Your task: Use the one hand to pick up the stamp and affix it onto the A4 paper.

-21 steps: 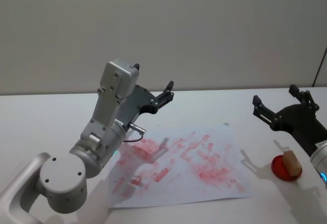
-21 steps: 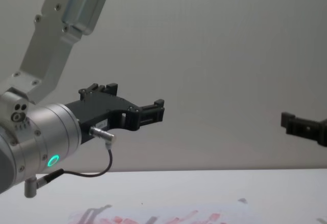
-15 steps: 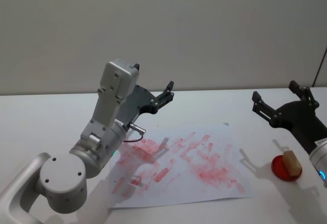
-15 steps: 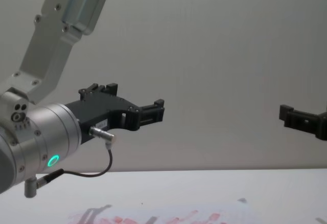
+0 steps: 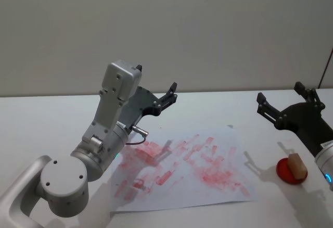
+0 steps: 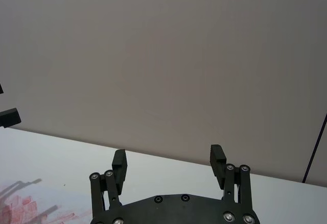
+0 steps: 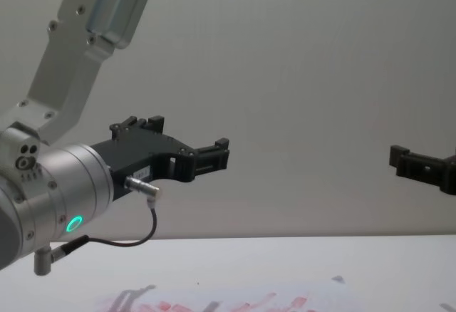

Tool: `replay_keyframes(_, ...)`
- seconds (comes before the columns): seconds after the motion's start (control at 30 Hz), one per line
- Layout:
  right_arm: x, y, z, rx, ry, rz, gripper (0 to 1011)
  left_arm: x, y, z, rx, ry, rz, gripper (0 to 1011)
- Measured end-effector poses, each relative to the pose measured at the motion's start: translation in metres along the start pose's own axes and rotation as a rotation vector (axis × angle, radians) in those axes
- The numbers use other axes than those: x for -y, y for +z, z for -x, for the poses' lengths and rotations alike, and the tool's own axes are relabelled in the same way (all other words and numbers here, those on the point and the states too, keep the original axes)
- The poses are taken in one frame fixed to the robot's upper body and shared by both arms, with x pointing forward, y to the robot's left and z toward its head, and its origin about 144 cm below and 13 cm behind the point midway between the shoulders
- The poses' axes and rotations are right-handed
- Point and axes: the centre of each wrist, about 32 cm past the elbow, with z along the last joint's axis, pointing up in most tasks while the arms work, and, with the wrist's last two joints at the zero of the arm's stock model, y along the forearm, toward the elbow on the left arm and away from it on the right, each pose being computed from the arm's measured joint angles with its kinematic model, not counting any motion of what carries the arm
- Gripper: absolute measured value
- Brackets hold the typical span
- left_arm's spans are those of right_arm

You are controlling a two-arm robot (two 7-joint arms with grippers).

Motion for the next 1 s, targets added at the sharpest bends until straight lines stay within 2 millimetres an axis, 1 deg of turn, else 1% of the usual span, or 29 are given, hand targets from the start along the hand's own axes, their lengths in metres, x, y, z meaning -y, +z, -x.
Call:
replay_keyframes(0.5,0.001,0.0,0.0,0.001,-0.001,0.002,1001,0.0,0.0,0.0,0.0,0.0,0.0,1001)
replay_keyframes(0.63,0.006,-0.001,0.0,0.002,-0.009,0.009,1001,0.0,0.0,0.0,0.0,0.0,0.0,1001)
replay_keyframes(1.0,0.051,-0.005,0.004,-0.008,-0.09,0.106,1001,0.0,0.0,0.0,0.0,0.0,0.0,1001)
